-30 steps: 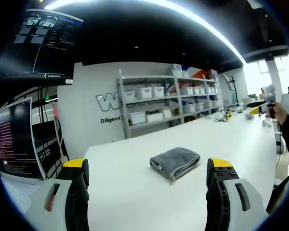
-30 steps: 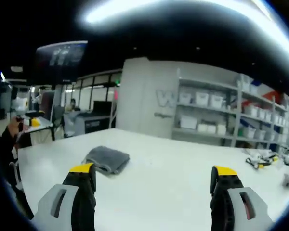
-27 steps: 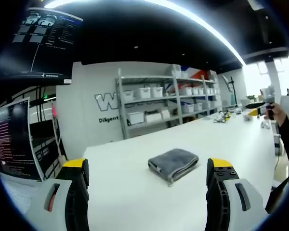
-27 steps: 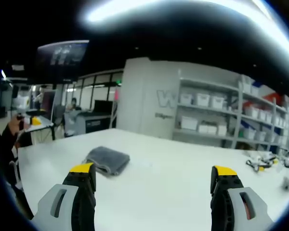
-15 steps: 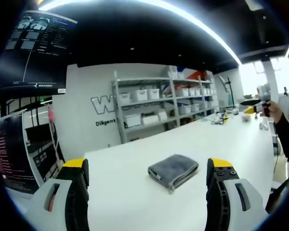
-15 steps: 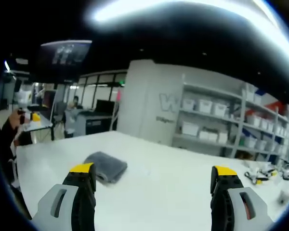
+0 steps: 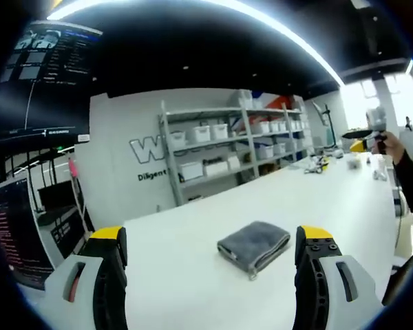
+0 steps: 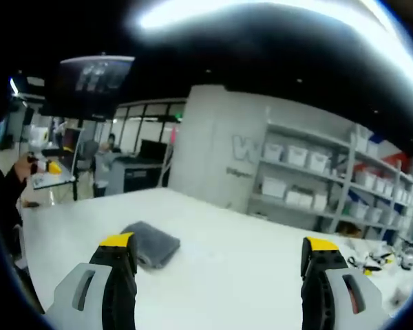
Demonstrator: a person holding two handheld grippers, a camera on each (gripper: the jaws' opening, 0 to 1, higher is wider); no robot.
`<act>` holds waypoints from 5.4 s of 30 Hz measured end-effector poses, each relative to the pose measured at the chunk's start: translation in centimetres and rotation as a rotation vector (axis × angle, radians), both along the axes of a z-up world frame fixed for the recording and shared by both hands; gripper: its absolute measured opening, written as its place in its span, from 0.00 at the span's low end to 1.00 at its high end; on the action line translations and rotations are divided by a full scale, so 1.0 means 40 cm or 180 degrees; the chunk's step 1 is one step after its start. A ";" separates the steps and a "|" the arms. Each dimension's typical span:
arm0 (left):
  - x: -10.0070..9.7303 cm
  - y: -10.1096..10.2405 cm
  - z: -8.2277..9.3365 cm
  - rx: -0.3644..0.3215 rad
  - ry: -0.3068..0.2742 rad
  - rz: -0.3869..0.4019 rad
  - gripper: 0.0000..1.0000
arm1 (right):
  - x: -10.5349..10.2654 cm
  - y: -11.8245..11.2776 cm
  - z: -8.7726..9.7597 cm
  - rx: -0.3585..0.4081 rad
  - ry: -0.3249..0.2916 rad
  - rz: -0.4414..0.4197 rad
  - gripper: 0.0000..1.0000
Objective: Open the folded towel by lifting each exposed corner and separating the folded layers until the towel lies flat within the target outline without major curled edges
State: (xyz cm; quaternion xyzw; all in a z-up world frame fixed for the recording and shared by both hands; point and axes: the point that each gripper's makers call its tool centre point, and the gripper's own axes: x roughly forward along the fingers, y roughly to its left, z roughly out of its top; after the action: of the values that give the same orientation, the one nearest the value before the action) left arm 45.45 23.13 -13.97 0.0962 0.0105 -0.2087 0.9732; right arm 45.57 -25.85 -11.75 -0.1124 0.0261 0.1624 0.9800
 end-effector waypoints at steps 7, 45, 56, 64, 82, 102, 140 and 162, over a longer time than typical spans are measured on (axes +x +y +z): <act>0.042 -0.026 0.013 0.0234 0.0047 -0.0162 1.00 | 0.043 0.000 0.002 -0.0059 0.0015 -0.0082 1.00; 0.273 -0.035 0.019 0.0038 -0.0178 -0.0165 1.00 | 0.245 0.035 -0.048 0.0176 0.0019 0.0128 1.00; 0.330 -0.042 -0.012 0.0016 -0.0034 -0.0162 1.00 | 0.296 0.083 -0.083 0.0134 0.0096 0.0173 1.00; 0.351 -0.047 -0.026 -0.0047 0.0022 -0.0204 1.00 | 0.318 0.090 -0.097 0.0149 0.0119 0.0151 1.00; 0.398 -0.097 -0.129 -0.0005 0.0332 -0.0361 1.00 | 0.378 0.142 -0.172 0.0097 0.0269 0.0145 1.00; 0.442 -0.091 -0.161 -0.0173 0.0477 -0.0283 1.00 | 0.448 0.154 -0.146 0.0256 0.0228 0.0185 1.00; 0.469 -0.117 -0.248 -0.0323 0.0826 -0.0418 1.00 | 0.492 0.200 -0.243 0.0213 0.0528 0.0241 1.00; 0.492 -0.169 -0.347 -0.0483 0.1207 -0.0570 0.99 | 0.507 0.261 -0.329 0.0156 0.0831 0.0422 1.00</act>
State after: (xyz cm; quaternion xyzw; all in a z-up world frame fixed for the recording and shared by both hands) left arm 65.14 16.36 -27.85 -0.0177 0.1689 -0.3089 0.9358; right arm 65.86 -15.42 -24.93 -0.0679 0.1418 0.2406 0.9578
